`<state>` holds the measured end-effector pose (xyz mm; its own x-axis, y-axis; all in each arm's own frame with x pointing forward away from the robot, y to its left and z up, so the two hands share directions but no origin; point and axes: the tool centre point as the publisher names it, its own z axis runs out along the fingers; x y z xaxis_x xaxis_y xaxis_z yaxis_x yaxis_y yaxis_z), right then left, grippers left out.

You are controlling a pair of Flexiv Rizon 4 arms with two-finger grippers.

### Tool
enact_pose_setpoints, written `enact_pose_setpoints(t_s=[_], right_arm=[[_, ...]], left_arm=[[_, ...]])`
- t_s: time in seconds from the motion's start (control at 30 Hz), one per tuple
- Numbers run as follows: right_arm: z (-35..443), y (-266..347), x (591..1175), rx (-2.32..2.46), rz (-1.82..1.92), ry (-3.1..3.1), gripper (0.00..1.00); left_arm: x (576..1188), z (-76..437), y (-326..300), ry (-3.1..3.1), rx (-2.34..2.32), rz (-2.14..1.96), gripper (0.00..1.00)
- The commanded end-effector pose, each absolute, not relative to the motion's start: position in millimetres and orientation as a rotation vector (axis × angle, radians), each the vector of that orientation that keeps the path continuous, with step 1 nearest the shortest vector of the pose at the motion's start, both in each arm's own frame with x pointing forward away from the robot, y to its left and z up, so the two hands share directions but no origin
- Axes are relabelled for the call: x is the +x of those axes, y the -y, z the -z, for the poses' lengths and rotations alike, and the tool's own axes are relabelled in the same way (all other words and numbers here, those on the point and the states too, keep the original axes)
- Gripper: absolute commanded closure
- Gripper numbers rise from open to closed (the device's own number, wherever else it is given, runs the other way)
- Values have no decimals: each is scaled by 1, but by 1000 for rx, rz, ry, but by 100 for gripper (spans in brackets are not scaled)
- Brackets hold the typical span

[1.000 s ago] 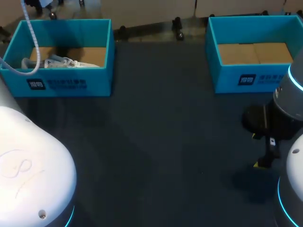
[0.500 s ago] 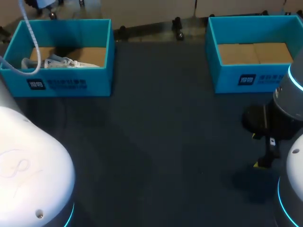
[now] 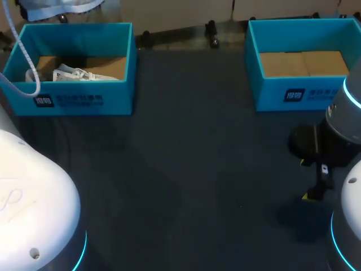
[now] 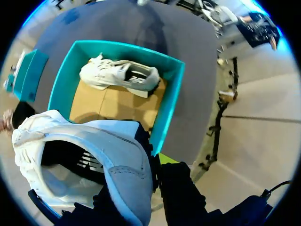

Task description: Take the shoe out of the shoebox, open the shoe tongue, remove and reinsert the insole, then place the shoe into the shoebox

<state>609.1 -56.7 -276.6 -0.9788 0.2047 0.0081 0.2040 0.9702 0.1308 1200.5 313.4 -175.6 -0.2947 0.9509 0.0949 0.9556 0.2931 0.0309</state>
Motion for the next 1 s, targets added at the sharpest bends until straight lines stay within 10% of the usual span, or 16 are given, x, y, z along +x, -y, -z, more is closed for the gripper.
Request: enact_pose_setpoints(t_s=[0.03,1.0], right_arm=[[278,57,607,323,-207,-3109,0],[278,57,607,323,-207,-3109,0]], left_arm=[[1183,178,-321,2337,-2153,279,100],[1184,231,-322,2231,-2177,381,100]])
